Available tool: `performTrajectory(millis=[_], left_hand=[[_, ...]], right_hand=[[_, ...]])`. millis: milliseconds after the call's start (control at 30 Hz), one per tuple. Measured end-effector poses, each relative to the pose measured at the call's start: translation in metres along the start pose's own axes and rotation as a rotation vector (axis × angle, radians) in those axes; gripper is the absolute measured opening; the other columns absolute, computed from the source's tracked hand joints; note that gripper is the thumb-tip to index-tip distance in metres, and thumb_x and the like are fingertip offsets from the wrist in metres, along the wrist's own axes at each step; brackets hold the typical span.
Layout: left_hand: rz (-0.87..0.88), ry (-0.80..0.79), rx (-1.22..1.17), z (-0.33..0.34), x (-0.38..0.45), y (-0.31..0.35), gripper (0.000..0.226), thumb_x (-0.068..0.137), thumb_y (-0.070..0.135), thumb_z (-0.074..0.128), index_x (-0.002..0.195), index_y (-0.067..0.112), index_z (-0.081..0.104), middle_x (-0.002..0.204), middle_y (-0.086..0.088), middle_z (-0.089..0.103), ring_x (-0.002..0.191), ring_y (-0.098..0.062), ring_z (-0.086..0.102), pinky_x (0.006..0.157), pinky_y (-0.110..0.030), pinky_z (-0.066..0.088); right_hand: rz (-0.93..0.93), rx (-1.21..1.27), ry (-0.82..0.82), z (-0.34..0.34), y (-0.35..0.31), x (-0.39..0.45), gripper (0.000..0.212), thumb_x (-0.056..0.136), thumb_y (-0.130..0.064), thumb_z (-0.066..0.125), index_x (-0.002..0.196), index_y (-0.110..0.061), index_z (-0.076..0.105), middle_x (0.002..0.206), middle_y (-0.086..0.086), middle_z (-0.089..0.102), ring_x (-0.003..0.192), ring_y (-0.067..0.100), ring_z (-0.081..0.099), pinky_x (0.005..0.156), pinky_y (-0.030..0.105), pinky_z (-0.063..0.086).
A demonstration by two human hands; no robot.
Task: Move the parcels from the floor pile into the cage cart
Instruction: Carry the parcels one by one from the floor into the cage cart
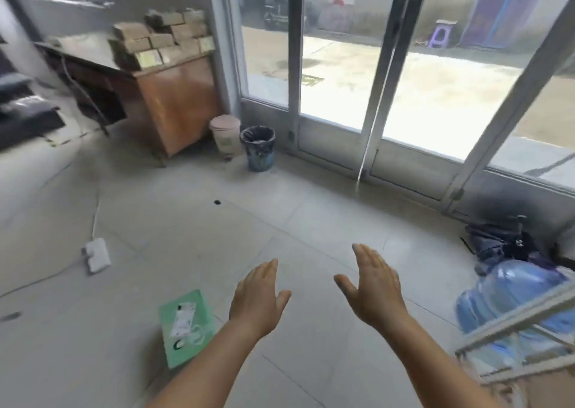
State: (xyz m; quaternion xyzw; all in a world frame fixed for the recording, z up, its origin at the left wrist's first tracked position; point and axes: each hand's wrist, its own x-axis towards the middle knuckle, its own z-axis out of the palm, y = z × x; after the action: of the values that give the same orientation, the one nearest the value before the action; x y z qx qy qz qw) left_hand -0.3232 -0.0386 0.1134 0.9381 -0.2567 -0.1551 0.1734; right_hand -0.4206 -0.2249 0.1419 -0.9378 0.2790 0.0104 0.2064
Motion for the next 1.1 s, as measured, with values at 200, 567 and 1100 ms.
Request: performTrajectory(millis=[200,567,1100], left_hand=[[-0.327,0.019,-0.046,-0.023,-0.051,-0.154,0.068,0.097,0.041,0.046,0.153,0.015,0.018,0.158,-0.001,0.024,0.143,-0.019,0.025,0.114,-0.030,0.022],[-0.656,0.005,-0.154,-0.008,-0.078,-0.317,0.069,0.098,0.040,0.044,0.154,0.015,0.014,0.159,-0.002,0.022,0.143,-0.020,0.025,0.114,-0.033,0.025],[-0.990,-0.074,-0.422,0.176,0.061,-0.478,0.073,0.097,0.042,0.046,0.155,0.022,0.006,0.159,-0.002,0.020,0.142,-0.022,0.029,0.107,-0.037,0.032]], right_hand=[[-0.213,-0.030,-0.158,0.096,-0.132,0.006,0.074,0.098,-0.051,0.044,0.157,-0.019,0.012,0.164,0.000,0.013,0.151,0.019,0.009,0.121,0.038,0.013],[-0.362,-0.104,-0.392,0.240,-0.248,0.033,0.074,0.097,-0.050,0.046,0.156,-0.016,0.016,0.162,0.002,0.019,0.150,0.021,0.015,0.118,0.039,0.018],[-0.243,-0.073,-0.631,0.509,-0.224,0.177,0.079,0.093,-0.043,0.057,0.155,-0.012,0.018,0.159,0.009,0.026,0.146,0.026,0.026,0.116,0.041,0.026]])
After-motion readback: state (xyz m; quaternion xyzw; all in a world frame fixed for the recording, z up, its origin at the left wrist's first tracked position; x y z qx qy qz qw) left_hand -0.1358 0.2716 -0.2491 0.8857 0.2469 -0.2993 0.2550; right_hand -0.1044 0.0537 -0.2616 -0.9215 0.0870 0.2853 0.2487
